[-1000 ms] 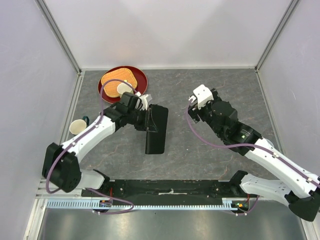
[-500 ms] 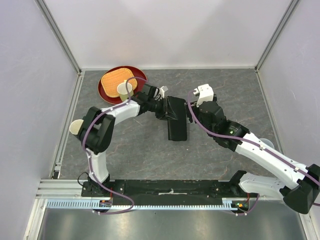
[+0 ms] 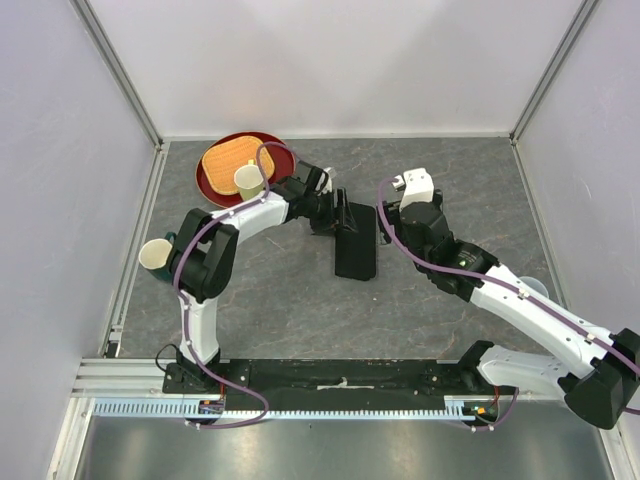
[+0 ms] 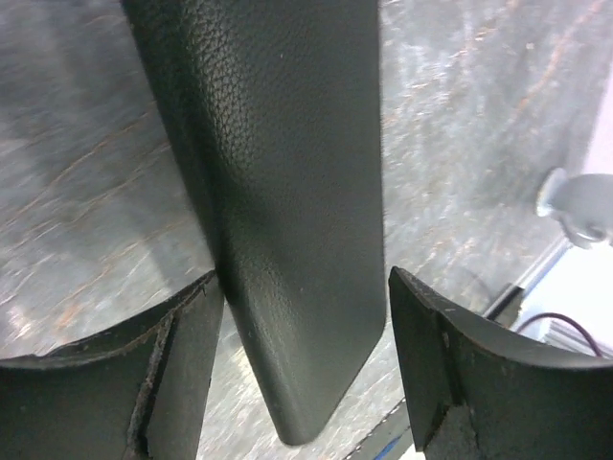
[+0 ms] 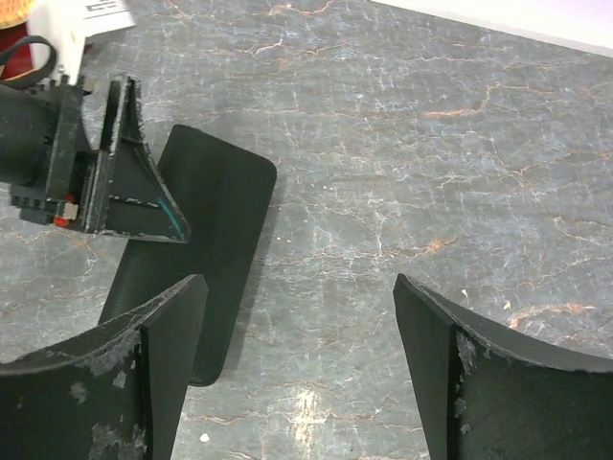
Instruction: Sort the hair-cutting tools
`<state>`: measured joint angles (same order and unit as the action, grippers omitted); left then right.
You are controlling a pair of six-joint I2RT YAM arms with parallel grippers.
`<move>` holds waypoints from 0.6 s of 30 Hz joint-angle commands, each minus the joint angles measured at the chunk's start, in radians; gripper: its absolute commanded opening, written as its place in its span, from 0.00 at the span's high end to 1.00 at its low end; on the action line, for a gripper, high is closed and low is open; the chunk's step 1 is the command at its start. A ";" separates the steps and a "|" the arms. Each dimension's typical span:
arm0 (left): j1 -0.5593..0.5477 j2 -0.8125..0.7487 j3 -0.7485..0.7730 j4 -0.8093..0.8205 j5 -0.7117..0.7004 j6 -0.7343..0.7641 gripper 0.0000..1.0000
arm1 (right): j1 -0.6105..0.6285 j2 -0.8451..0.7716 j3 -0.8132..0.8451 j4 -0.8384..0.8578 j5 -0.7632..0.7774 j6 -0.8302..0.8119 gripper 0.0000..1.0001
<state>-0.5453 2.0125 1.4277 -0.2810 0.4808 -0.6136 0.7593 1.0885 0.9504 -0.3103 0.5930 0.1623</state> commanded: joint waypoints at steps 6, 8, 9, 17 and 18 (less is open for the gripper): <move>0.004 -0.277 -0.002 -0.332 -0.407 0.113 0.28 | -0.011 -0.033 0.056 -0.085 0.028 0.031 0.14; 0.004 -0.389 -0.041 -0.357 -0.445 0.126 0.29 | -0.011 -0.048 0.083 -0.128 0.062 0.052 0.14; 0.004 -0.423 -0.074 -0.368 -0.458 0.130 0.29 | -0.012 -0.071 0.088 -0.137 0.074 0.059 0.14; 0.004 -0.719 -0.183 -0.535 -0.617 0.204 0.24 | -0.014 -0.220 0.136 -0.176 0.146 0.091 0.15; 0.005 -0.782 -0.203 -0.538 -0.623 0.206 0.23 | -0.014 -0.243 0.143 -0.182 0.152 0.092 0.15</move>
<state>-0.5446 1.3590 1.2827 -0.7166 -0.0273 -0.4805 0.7486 0.9176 1.0294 -0.4648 0.6788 0.2253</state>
